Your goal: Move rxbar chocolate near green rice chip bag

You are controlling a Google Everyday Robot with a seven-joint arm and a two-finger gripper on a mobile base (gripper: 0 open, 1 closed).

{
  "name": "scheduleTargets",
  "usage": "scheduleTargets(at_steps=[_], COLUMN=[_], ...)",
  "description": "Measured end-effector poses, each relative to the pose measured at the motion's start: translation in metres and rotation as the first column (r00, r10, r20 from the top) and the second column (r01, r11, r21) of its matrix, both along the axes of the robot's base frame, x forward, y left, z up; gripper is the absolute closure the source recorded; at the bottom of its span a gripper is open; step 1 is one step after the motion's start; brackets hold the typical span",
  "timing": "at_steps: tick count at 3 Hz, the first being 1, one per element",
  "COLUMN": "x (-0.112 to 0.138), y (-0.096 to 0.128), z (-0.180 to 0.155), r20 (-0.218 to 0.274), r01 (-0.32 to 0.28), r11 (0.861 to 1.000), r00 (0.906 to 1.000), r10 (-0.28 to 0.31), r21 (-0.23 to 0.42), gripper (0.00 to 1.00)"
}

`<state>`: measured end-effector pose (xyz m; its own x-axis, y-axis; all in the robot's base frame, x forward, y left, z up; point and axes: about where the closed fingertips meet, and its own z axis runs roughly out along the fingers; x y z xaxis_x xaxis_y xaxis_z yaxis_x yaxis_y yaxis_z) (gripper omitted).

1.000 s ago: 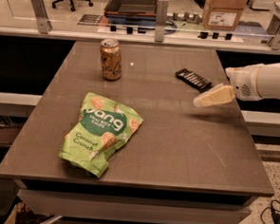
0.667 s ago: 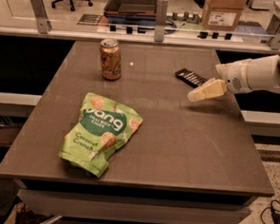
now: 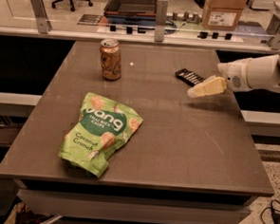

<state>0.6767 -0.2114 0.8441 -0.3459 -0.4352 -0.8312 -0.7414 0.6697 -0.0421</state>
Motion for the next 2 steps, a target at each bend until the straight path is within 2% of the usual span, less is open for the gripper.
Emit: scheduleTargets(at_steps=[2], x=[0.0178], y=[0.0022], z=[-0.0012], r20=[0.002], r01=[0.074], r11=[0.997], r00=[0.9972], r10=[-0.074], r21=[0.007], gripper=[0.00])
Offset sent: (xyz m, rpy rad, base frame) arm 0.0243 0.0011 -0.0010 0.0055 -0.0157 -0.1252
